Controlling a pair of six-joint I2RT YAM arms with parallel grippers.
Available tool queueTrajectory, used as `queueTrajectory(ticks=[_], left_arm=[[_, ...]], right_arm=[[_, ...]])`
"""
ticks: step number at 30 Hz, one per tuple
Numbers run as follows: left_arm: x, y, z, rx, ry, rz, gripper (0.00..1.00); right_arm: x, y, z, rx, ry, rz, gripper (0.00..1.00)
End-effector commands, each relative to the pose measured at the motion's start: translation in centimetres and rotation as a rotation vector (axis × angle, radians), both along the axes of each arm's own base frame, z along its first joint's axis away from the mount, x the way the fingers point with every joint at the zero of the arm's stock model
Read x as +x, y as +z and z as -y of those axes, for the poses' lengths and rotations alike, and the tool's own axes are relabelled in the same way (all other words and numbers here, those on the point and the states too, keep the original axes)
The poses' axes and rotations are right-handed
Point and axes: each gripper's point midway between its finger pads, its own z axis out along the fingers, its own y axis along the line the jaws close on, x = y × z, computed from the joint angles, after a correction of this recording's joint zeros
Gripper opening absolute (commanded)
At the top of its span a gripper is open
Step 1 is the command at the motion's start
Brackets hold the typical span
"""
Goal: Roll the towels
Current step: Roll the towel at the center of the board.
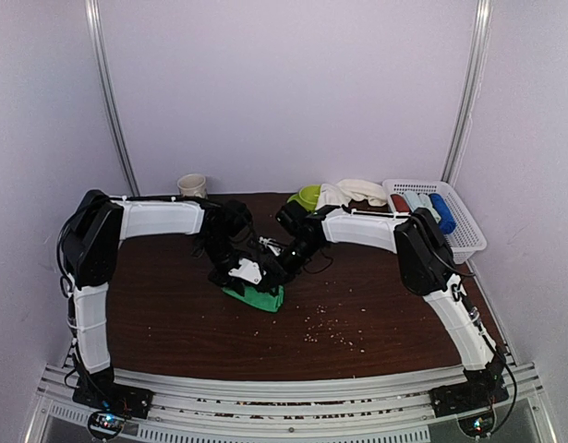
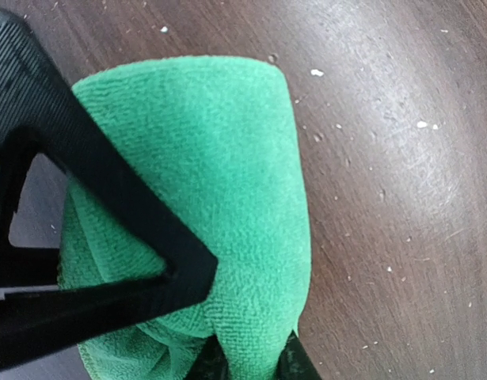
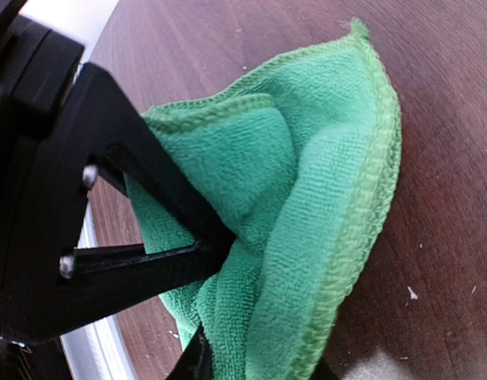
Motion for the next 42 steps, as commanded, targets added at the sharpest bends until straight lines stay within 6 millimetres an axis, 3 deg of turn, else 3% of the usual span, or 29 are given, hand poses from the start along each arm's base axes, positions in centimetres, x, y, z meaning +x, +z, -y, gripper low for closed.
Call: queueTrajectory(ticks=[1, 4, 10, 15, 20, 27, 34, 42], left_arm=[[-0.5, -1.7, -0.6, 0.008, 0.052, -0.041, 0.23], [0.5, 0.3, -0.2, -0.057, 0.09, 0.048, 0.29], [1.3, 3.9, -0.7, -0.202, 0.17, 0.259, 0.33], [0.6, 5.8, -1.8, -0.339, 0.212, 0.431, 0.38], [-1.1, 6.4, -1.9, -0.459, 0.202, 0.547, 0.44], [-3.0, 4.9, -1.4, -0.487, 0.137, 0.675, 0.48], [-3.0, 4.6, -0.4, -0.518, 0.113, 0.814, 0.49], [-2.7, 1.9, -0.4, -0.446, 0.116, 0.833, 0.51]], right_arm=[[-1.5, -0.2, 0.2, -0.032, 0.011, -0.052, 0.2], [-1.7, -0.5, 0.5, -0.046, -0.008, -0.074, 0.15], [-1.7, -1.5, 1.7, -0.041, -0.072, -0.122, 0.13], [-0.8, -1.6, 2.0, -0.005, -0.12, -0.162, 0.12], [-0.3, -2.3, 2.0, 0.012, -0.156, -0.201, 0.11], [0.2, -3.4, 2.4, 0.009, -0.185, -0.241, 0.11], [0.3, -3.4, 2.3, 0.015, -0.189, -0.246, 0.1], [0.2, -3.5, 2.6, 0.013, -0.177, -0.249, 0.1]])
